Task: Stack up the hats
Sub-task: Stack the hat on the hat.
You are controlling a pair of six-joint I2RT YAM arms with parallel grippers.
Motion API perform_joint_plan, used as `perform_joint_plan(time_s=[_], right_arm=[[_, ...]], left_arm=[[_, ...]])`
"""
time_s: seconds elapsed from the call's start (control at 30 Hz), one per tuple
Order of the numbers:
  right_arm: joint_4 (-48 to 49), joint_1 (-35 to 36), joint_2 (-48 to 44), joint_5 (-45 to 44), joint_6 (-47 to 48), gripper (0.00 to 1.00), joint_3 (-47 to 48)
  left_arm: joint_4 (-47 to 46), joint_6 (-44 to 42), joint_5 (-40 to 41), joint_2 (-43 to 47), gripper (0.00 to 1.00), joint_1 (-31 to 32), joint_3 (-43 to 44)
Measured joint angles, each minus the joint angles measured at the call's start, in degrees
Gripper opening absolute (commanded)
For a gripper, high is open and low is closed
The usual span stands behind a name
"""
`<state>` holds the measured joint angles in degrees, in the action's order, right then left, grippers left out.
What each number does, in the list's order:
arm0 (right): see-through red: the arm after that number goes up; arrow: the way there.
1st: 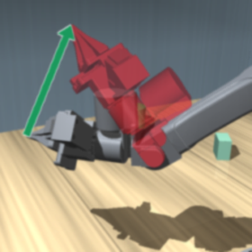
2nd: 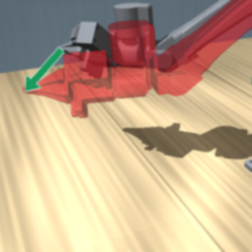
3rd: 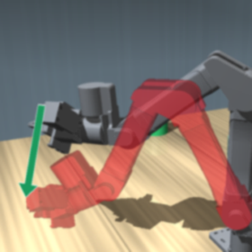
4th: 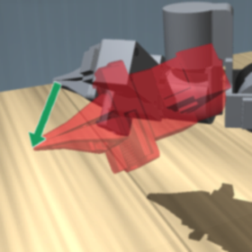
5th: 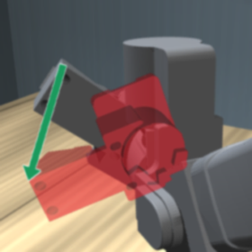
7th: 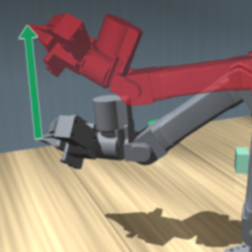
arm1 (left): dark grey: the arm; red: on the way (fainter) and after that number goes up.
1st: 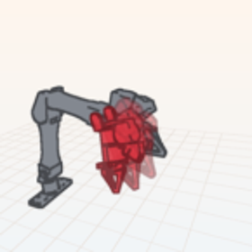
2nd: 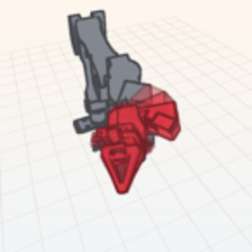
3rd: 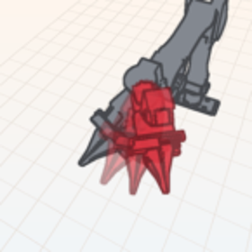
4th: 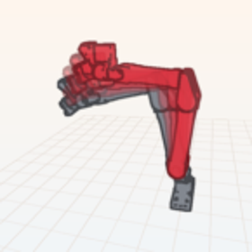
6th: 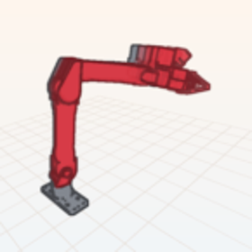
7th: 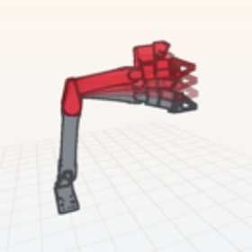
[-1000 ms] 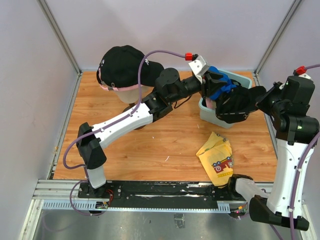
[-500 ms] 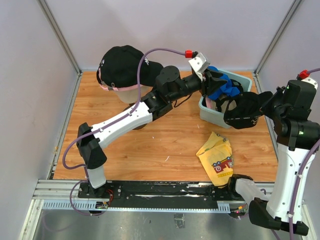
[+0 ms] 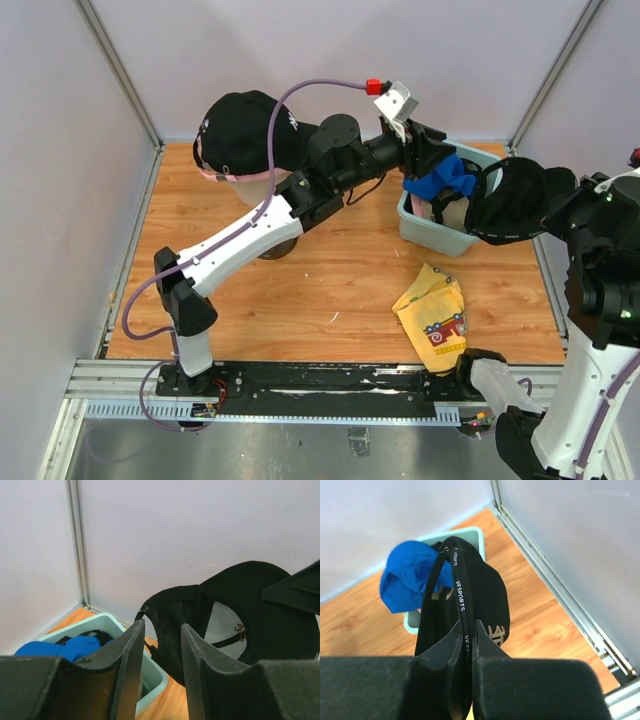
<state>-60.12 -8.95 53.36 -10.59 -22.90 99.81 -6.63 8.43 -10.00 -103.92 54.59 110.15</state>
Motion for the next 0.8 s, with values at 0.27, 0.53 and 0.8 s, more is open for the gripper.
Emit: perform_joint_plan(time_s=[0.27,0.53,0.8], right_arm=[[5.7,0.0,-0.4,8.2,4.1,0.01,8.2],[23.7,0.0,-4.5,26.4,4.9,0.01,-1.8],[35.6,0.0,-1.5,41.2,3.3,0.01,-4.3]], left_arm=[[7.1,8.6,0.3,-1.1,0.42,-2.2,12.5],[10.2,21.1,-3.6,-0.8,0.63,-10.8,13.0],[12.0,21.3,-7.3,1.5,0.8,-13.5,11.4]])
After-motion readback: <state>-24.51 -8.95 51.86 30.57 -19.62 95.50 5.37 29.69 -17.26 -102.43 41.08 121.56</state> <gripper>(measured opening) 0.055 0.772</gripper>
